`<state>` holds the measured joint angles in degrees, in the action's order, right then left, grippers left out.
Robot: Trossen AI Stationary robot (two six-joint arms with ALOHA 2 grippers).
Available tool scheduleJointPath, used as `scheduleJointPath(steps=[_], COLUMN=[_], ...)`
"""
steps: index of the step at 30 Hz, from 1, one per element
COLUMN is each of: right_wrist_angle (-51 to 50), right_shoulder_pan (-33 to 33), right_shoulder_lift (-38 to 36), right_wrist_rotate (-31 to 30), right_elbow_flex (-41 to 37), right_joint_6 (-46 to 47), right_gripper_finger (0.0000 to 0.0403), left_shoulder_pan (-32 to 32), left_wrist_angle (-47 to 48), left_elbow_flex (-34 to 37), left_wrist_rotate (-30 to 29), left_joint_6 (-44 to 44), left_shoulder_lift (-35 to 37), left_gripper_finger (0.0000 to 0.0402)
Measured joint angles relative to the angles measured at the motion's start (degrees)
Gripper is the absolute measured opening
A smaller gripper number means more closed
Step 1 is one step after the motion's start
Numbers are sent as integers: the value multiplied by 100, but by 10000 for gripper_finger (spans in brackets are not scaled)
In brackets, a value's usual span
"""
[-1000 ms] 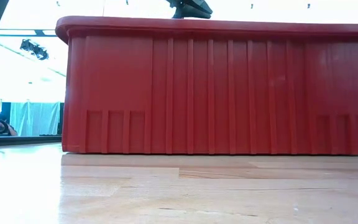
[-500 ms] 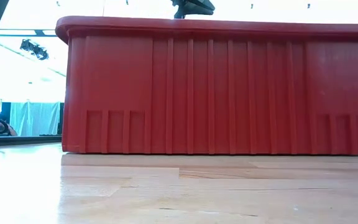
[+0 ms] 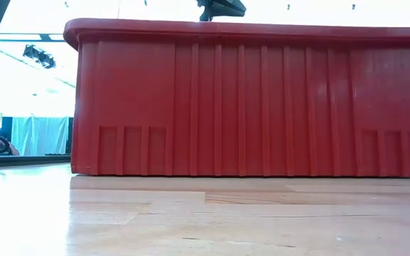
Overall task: Pick and place slides into bin
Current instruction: Put the other black pair slides into the bin
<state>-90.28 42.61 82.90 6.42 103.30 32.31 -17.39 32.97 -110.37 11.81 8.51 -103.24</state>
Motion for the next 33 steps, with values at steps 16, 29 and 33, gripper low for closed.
scheduleJointPath(steps=[16,29,33], right_wrist_angle=[2006,2416,2222], right_shoulder_pan=[-3093,-4073,-4152], right_shoulder_lift=[-604,-567,-550], right_wrist_rotate=[-3922,-2202,-1987], right_elbow_flex=[-60,-255,-255], right_joint_6=[1104,-879,-999], right_gripper_finger=[10,9,9], left_shoulder_pan=[27,17,6], left_wrist_angle=[39,561,681], left_elbow_flex=[0,0,0], left_wrist_rotate=[4,7,8], left_joint_6=[436,-32,-450], left_shoulder_lift=[0,50,142], left_gripper_finger=[41,9,7])
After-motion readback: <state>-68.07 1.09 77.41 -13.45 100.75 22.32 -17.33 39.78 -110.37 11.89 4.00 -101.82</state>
